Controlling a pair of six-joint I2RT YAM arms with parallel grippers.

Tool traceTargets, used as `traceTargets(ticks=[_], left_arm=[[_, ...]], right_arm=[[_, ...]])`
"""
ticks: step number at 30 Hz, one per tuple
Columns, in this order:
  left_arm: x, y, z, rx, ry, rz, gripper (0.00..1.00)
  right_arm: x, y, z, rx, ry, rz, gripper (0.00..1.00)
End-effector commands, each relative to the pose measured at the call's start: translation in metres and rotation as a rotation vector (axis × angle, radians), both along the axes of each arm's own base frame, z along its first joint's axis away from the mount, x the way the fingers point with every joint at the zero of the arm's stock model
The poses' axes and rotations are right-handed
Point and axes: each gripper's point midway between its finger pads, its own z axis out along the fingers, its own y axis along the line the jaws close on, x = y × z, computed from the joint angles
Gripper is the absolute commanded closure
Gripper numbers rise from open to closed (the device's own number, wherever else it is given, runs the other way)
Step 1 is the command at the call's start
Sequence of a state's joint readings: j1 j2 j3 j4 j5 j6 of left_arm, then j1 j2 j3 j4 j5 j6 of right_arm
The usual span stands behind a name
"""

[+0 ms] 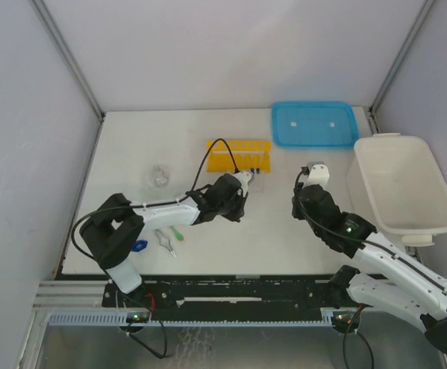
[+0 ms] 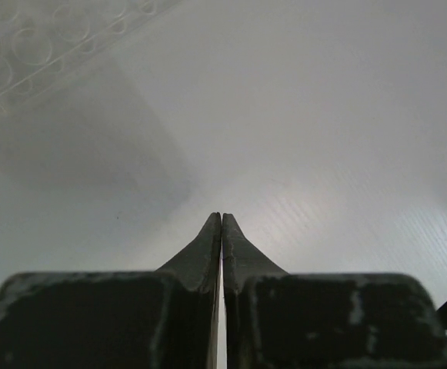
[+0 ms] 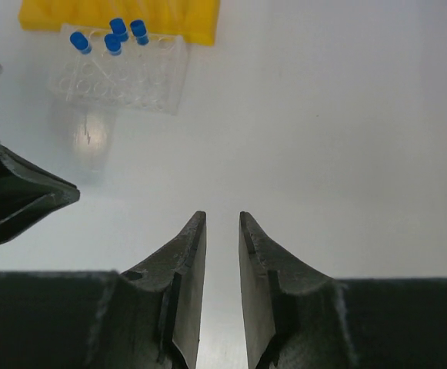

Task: Organize the chemistry lab equipment
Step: Move the test tube rack to the center of the board.

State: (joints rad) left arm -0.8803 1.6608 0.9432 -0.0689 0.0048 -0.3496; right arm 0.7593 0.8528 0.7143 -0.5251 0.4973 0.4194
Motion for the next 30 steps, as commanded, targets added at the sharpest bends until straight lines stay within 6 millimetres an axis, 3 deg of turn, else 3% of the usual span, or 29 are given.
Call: traceTargets(ticks=[1,13,30], left_arm=[[0.015,-0.019,0.009,-0.038,-0.007,0.0,1.0],[0.028,-0.022,-0.014,0.004,0.023,0.027,1.0],[0.051,-0.01,-0.024,0.006,0.048,0.065,1.0]], right_arm=[[0.004,-0.008,0.024,0.096,-0.109,-0.07,0.78],[0.0,-0.009,0.018,0.11,-0.093,-0.072,0.78],[-0.004,-0.006,0.004,0.139,-0.074,-0.069,0.78]])
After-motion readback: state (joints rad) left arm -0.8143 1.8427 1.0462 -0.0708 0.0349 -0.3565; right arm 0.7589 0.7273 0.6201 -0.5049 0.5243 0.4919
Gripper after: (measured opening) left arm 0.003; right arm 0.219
